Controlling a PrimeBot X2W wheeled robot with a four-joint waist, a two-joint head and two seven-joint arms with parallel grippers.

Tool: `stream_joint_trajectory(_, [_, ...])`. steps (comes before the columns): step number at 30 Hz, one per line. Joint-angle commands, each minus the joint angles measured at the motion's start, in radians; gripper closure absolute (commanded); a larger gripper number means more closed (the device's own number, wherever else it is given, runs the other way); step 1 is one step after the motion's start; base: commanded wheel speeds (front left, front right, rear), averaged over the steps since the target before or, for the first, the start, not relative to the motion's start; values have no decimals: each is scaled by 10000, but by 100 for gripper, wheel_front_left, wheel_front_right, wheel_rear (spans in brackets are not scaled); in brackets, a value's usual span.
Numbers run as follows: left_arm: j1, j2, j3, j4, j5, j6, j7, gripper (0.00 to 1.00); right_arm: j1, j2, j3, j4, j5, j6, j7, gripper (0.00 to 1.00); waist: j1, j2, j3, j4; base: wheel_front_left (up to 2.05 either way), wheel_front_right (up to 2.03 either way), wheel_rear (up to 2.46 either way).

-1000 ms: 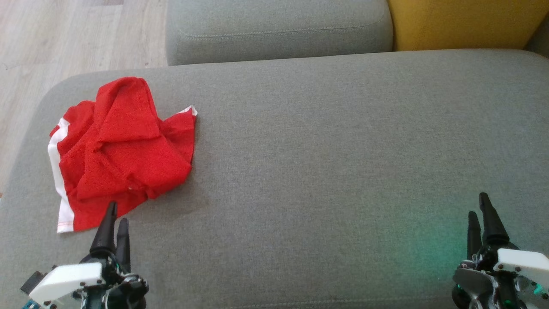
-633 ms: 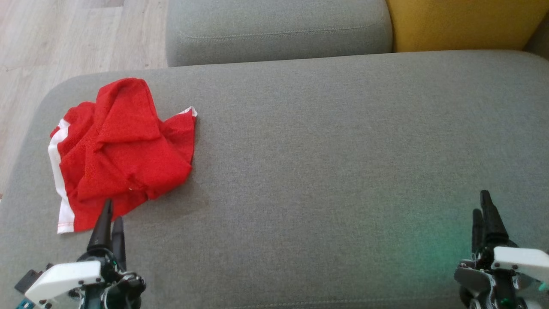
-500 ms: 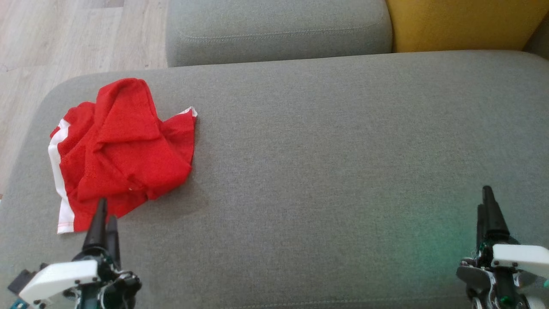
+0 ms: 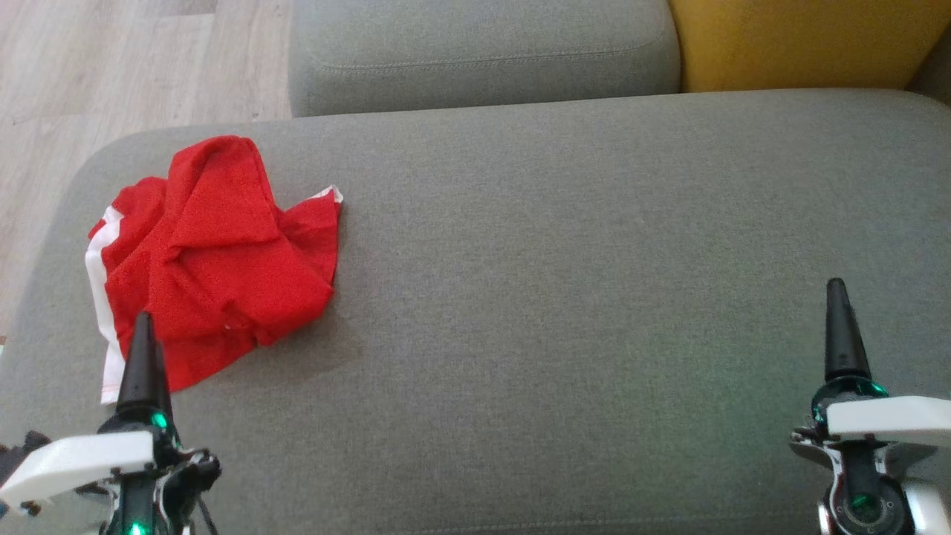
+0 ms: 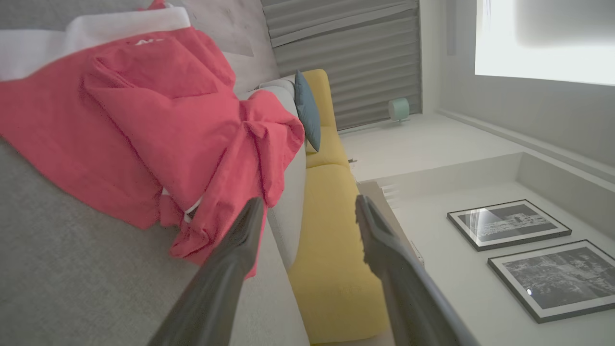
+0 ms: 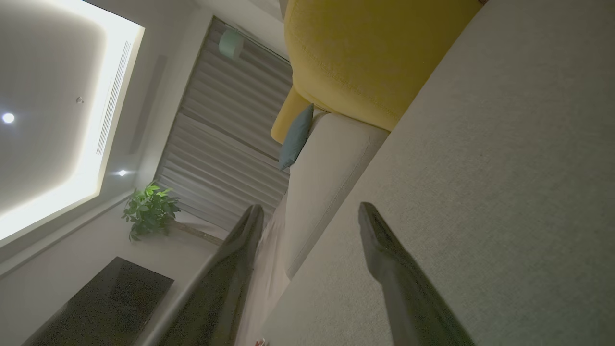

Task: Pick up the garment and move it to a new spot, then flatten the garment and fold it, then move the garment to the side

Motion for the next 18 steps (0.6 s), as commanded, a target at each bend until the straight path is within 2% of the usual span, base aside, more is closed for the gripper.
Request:
stream_joint_trajectory(1, [-520, 129, 90, -551, 308, 52, -116, 0, -523, -51, 126, -496, -411, -2, -153, 0, 0, 0, -3, 2, 0, 0, 0])
stream_joint_trajectory(9, [-390, 136, -557, -1386, 1976, 408, -349, 0, -483, -55, 537, -771, -1895, -3, -388, 0, 0, 0, -35, -5, 0, 0, 0])
stream_joint_trajectory(10, [-340, 138, -771, -1507, 2453, 446, -407, 0, -463, -56, 623, -778, -2249, -3, -447, 0, 0, 0, -45, -8, 0, 0, 0])
stream_joint_trajectory(18, [-195, 145, -1462, -1691, 4373, 730, -641, 0, -392, -60, 970, -628, -3648, -3, -683, 0, 0, 0, -76, -23, 0, 0, 0])
